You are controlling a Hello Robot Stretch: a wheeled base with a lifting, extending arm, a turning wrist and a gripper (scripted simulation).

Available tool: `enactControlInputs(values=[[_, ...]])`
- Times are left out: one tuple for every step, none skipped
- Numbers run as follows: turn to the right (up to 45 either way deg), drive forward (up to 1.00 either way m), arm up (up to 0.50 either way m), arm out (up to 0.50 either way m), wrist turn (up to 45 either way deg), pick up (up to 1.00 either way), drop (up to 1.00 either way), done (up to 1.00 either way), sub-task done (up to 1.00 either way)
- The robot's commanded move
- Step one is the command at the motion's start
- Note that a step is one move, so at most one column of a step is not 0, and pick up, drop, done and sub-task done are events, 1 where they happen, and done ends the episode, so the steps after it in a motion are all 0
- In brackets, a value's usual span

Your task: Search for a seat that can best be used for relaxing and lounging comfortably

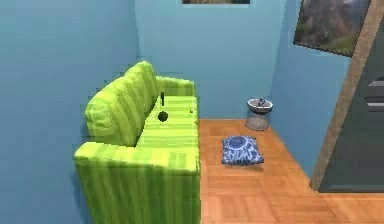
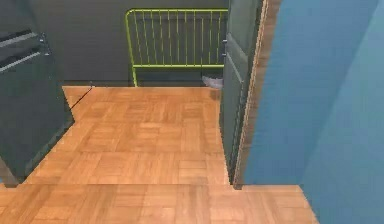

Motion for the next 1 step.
enactControlInputs(values=[[0.0, 0.25, 0.0, 0.0, 0.0, 0.0, 0.0, 0.0, 0.0]])
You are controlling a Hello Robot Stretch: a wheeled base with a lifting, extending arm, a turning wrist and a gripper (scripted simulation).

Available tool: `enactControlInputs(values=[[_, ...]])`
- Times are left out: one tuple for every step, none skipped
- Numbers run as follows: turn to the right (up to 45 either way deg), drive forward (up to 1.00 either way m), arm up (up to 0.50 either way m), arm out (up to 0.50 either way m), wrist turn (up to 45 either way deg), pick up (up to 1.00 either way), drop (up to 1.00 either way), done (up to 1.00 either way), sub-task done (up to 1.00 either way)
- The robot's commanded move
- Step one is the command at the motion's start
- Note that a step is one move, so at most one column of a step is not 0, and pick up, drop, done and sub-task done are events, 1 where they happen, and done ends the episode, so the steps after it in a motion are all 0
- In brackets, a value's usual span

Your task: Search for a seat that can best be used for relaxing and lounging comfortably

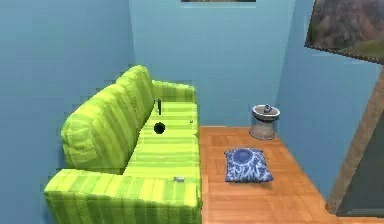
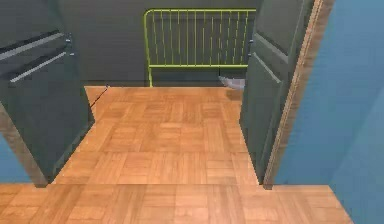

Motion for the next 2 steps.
enactControlInputs(values=[[-9.0, 0.0, 0.0, 0.0, 0.0, 0.0, 0.0, 0.0, 0.0], [0.0, 0.0, 0.0, 0.0, 0.0, 0.0, 0.0, 1.0, 0.0]])
